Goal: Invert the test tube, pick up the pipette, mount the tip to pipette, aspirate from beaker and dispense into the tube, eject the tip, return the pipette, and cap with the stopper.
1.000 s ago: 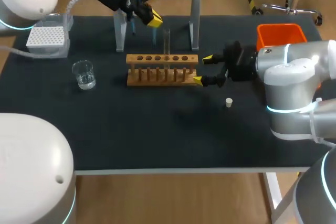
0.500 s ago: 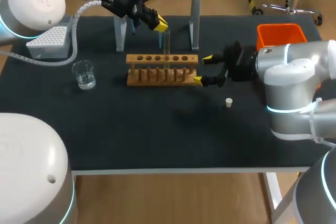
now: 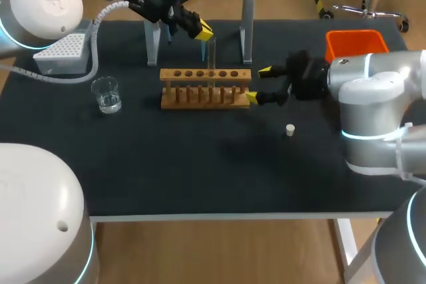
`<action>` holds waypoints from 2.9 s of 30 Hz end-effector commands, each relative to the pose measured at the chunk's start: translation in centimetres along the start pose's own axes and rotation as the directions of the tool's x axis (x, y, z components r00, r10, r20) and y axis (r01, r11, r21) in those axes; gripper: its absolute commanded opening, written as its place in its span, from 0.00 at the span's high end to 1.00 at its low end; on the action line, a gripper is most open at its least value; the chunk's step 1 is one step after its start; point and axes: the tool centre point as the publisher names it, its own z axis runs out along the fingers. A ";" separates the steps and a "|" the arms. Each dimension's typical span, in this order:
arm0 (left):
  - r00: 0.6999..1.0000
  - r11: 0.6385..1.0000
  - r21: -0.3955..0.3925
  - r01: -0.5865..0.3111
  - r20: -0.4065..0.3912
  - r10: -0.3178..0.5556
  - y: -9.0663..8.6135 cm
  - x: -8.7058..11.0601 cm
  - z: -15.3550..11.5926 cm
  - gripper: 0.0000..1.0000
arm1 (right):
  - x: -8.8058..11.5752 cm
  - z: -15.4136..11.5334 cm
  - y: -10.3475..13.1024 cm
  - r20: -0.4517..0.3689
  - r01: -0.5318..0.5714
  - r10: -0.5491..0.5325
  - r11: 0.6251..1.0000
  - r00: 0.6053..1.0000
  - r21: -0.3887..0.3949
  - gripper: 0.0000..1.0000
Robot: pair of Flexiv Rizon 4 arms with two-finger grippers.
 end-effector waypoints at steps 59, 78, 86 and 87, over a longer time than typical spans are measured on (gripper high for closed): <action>1.000 1.000 -0.004 0.001 -0.003 -0.001 -0.1 -0.1 -0.1 1.00 | 11.6 -2.9 14.6 -0.386 0.088 -0.235 0.928 0.892 -0.362 0.00; 1.000 1.000 -0.004 0.001 -0.003 -0.001 -0.1 -0.1 -0.1 1.00 | 12.5 0.7 17.9 -0.394 0.063 -0.230 0.918 0.890 -0.392 0.00; 1.000 1.000 -0.004 0.001 -0.003 -0.001 -0.1 -0.1 -0.1 1.00 | 12.7 1.7 18.3 -0.398 0.057 -0.228 0.916 0.888 -0.396 0.00; 1.000 1.000 -0.004 0.001 -0.003 -0.001 -0.1 -0.1 -0.1 1.00 | 12.7 1.8 18.3 -0.398 0.058 -0.228 0.916 0.888 -0.397 0.00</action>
